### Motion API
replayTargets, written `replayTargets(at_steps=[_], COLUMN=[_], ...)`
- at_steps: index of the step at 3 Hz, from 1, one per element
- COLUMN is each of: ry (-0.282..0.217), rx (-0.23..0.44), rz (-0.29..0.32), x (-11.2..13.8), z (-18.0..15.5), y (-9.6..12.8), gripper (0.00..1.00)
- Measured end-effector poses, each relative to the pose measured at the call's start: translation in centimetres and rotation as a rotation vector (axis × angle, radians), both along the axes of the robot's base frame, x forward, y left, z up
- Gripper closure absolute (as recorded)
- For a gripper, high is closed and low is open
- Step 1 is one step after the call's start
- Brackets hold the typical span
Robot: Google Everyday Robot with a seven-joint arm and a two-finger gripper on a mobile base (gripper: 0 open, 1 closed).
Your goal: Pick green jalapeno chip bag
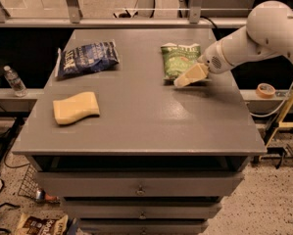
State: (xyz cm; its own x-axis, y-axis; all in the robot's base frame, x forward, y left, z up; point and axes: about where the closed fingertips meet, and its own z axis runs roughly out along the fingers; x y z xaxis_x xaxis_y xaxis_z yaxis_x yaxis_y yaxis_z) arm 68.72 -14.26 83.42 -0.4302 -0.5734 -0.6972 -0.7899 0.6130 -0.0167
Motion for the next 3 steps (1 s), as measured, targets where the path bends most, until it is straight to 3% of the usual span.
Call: replayTargets(at_steps=[1,2,3], ry=[-0.004,-0.026,-0.102], rx=[0.004,0.058,0.136], rz=[-0.012,-0.032,-0.029], x=[0.5,0.7,0.7], z=[-0.3,0.4,3.5], y=[0.0,-0.8,-1.8], gripper=[0.41,0.64,0.88])
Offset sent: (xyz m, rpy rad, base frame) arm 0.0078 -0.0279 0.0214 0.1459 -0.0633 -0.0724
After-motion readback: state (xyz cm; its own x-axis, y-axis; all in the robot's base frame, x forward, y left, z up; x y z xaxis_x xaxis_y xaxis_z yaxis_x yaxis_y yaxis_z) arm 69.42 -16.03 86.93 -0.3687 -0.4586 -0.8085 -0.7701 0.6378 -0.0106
